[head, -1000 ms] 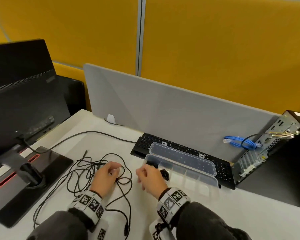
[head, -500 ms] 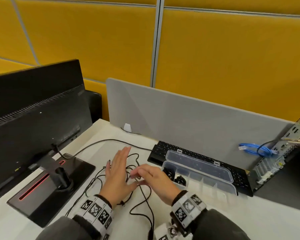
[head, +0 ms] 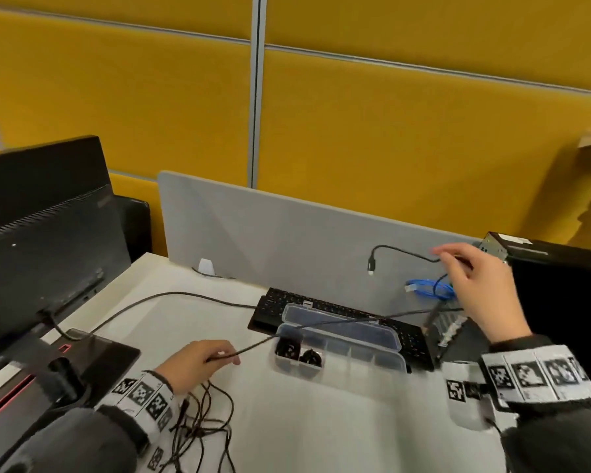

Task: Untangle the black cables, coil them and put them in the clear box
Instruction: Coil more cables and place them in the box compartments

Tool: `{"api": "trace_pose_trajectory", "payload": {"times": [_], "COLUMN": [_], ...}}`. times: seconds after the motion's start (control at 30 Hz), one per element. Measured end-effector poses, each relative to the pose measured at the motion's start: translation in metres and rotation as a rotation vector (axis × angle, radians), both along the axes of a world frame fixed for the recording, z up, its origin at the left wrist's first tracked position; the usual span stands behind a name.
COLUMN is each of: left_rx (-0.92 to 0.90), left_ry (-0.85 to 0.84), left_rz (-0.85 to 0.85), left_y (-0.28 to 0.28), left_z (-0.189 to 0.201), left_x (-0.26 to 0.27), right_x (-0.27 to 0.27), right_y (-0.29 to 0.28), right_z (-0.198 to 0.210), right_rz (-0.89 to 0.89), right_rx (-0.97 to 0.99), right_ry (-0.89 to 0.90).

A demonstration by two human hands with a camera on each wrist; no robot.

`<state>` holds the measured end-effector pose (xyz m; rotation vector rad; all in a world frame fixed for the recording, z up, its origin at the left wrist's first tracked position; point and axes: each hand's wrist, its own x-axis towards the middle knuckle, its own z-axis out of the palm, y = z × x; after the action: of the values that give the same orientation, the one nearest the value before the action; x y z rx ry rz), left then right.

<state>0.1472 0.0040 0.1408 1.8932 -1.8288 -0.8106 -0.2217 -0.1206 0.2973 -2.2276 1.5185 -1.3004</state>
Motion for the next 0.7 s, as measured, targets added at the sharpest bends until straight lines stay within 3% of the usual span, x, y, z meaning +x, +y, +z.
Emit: {"api": "trace_pose_trajectory", "payload": {"times": [0.1, 0.23, 0.3, 0.37, 0.4, 0.47, 0.53, 0.63, 0.7], "left_rx": [0.038, 0.004, -0.056, -0.156, -0.207, -0.291, -0.342, -0.328, -0.275], "left_ry": [-0.021, 0.094, 0.111, 0.115, 0.126, 0.189, 0.272, 0.338, 0.321], "left_rz": [-0.027, -0.041, -0.085, -0.144, -0.159, -0.167, -0.194, -0.184, -0.13], "left_y": [-0.007, -0.016, -0.021, -0.026, -0.028, -0.034, -0.038, -0.042, -0.042], "left_z": [0.009, 0.04, 0.056, 0.07, 0.075, 0.083, 0.088, 0.09, 0.085], "left_x": [0.013, -0.008, -0.034, -0.062, -0.076, -0.101, -0.12, -0.122, -0.104], "right_x": [-0.045, -0.064, -0.052, -0.021, 0.0, 0.04, 0.074, 0.079, 0.057], "right_y": [-0.008, 0.006, 0.017, 0.029, 0.036, 0.053, 0.068, 0.064, 0.05], "right_z": [-0.01, -0.034, -0.043, -0.047, -0.047, -0.049, -0.049, -0.044, -0.036], "right_rz": [-0.297, -0.567, -0.618, -0.475, -0.295, 0.131, 0.453, 0.586, 0.483], "right_rx": [-0.024, 0.347, 0.301, 0.238, 0.221, 0.369, 0.591, 0.729, 0.72], "right_ry": [0.328, 0.847, 1.092, 1.021, 0.886, 0.561, 0.415, 0.2, 0.049]}}
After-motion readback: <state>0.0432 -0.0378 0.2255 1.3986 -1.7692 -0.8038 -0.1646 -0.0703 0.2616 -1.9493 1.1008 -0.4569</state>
